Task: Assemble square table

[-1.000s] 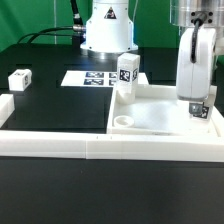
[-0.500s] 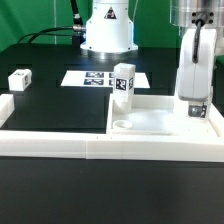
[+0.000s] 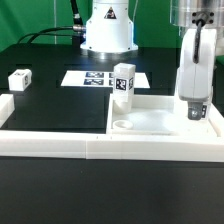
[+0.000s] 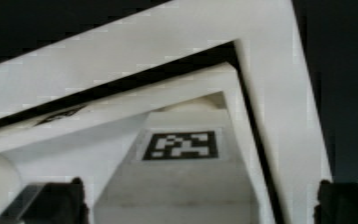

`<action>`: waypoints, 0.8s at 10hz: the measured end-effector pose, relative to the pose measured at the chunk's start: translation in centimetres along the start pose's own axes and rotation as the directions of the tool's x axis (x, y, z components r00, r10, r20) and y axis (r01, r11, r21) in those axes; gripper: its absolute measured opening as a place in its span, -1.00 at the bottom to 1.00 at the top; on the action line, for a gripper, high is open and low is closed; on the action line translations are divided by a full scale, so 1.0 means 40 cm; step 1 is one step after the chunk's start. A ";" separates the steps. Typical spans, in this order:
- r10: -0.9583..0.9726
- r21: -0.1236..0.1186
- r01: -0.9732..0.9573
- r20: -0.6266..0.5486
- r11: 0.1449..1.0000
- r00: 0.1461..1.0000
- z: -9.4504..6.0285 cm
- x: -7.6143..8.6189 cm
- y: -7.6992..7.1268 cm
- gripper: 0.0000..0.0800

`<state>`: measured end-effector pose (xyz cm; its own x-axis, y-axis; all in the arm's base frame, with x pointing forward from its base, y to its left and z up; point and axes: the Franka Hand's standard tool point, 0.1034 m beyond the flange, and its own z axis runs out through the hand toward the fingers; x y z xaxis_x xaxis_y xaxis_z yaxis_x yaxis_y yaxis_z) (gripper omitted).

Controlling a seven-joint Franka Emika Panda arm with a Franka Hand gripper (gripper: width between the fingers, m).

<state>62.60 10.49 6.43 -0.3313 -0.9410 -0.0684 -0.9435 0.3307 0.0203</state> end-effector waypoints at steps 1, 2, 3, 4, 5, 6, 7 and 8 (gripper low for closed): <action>0.000 0.000 0.000 0.000 1.000 1.000 0.000 0.000 0.000 0.62; -0.001 0.000 0.001 0.000 1.000 1.000 0.000 0.000 0.000 0.62; -0.001 0.000 0.001 0.000 1.000 1.000 0.000 0.000 0.000 0.62; -0.001 0.000 0.001 0.000 1.000 1.000 0.000 0.000 0.000 0.62; -0.001 0.000 0.001 0.000 1.000 1.000 0.000 0.000 0.000 0.62; -0.001 0.000 0.001 0.000 1.000 1.000 0.000 0.000 0.000 0.62; -0.001 0.000 0.001 0.000 1.000 1.000 0.000 0.000 0.000 0.62; -0.001 0.000 0.001 0.000 1.000 1.000 0.000 0.000 0.000 0.62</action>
Offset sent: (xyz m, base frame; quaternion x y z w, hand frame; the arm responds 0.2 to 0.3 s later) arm 0.0000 0.0000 0.0000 0.0000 0.0000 0.0000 1.0000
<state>62.59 10.50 6.43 -0.3301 -0.9415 -0.0685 -0.9439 0.3295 0.0202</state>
